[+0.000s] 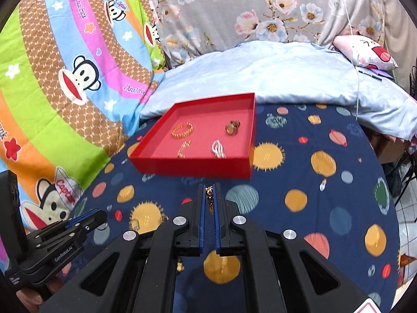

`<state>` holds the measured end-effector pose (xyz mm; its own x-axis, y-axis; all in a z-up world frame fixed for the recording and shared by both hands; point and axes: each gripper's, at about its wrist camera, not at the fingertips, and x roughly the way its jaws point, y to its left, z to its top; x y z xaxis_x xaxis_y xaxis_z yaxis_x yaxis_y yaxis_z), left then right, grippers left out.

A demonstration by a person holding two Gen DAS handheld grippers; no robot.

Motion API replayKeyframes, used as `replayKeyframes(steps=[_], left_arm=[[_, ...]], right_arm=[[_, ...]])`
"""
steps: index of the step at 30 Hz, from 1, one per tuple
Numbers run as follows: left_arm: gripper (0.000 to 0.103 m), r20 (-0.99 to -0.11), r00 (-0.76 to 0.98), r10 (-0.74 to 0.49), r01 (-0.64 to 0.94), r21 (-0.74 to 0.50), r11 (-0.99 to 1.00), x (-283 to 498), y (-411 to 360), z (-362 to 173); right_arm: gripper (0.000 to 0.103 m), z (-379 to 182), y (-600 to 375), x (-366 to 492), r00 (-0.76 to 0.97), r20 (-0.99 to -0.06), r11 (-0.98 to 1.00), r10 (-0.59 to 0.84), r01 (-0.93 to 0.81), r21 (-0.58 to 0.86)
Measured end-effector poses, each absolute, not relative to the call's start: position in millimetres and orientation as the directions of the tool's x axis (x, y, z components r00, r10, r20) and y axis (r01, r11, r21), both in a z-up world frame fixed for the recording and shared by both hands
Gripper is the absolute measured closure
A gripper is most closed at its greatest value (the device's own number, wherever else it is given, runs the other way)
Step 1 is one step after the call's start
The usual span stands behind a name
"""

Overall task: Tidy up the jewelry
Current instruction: 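Carry the ring and earring over the red tray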

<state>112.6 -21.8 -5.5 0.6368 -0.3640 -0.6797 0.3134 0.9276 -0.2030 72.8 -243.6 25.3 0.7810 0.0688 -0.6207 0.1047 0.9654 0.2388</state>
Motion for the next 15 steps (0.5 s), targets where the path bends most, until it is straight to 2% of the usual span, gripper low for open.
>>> replayKeyframes(steps=[15], left_arm=[[0.091, -0.598, 0.712, -0.368, 0.349, -0.153, 0.924, 197, -61, 46]], right_arm=[[0.098, 65, -258, 159, 0.836, -0.547, 0.979, 0.048, 0.07, 0.194]])
